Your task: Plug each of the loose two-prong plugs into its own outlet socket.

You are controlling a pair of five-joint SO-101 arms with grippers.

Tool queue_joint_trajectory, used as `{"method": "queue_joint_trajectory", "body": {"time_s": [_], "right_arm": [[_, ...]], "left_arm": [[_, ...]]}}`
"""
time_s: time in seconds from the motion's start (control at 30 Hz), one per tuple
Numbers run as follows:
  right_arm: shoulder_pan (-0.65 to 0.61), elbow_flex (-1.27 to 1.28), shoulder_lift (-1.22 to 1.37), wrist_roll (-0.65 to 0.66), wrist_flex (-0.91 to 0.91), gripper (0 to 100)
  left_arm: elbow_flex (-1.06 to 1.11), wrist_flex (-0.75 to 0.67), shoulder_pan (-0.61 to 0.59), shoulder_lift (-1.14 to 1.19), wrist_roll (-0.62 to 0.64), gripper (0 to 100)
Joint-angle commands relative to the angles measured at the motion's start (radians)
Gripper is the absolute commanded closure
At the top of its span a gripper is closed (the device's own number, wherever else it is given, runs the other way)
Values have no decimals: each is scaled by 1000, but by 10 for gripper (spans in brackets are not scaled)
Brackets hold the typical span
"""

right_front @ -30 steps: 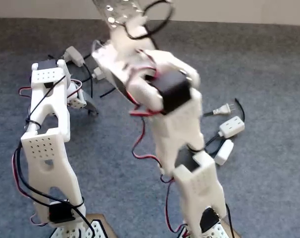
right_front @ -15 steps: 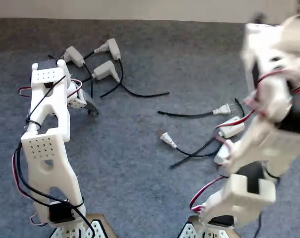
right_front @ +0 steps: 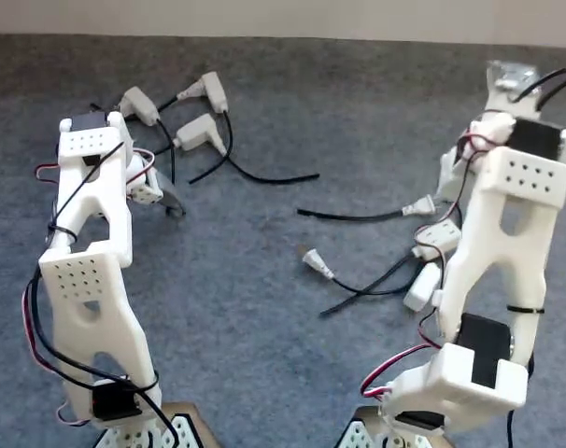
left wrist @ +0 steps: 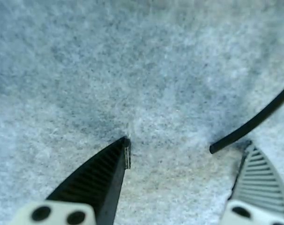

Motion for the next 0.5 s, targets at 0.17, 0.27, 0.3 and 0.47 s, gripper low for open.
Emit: {"method": "queue_joint_trajectory", "body": {"time_s": [0.17, 0.27, 0.3, 0.47], "right_arm": [[-4, 185, 64, -69, -237, 796], [5, 183, 168, -69, -277, 796], [12, 183, 197, -69, -295, 796], [47, 183, 269, -69, -369, 796]], "left_arm": [[-28, -12, 7, -8, 3, 639], [-28, -12, 7, -8, 3, 639], [-28, -12, 7, -8, 3, 639], [-28, -12, 7, -8, 3, 639]]}}
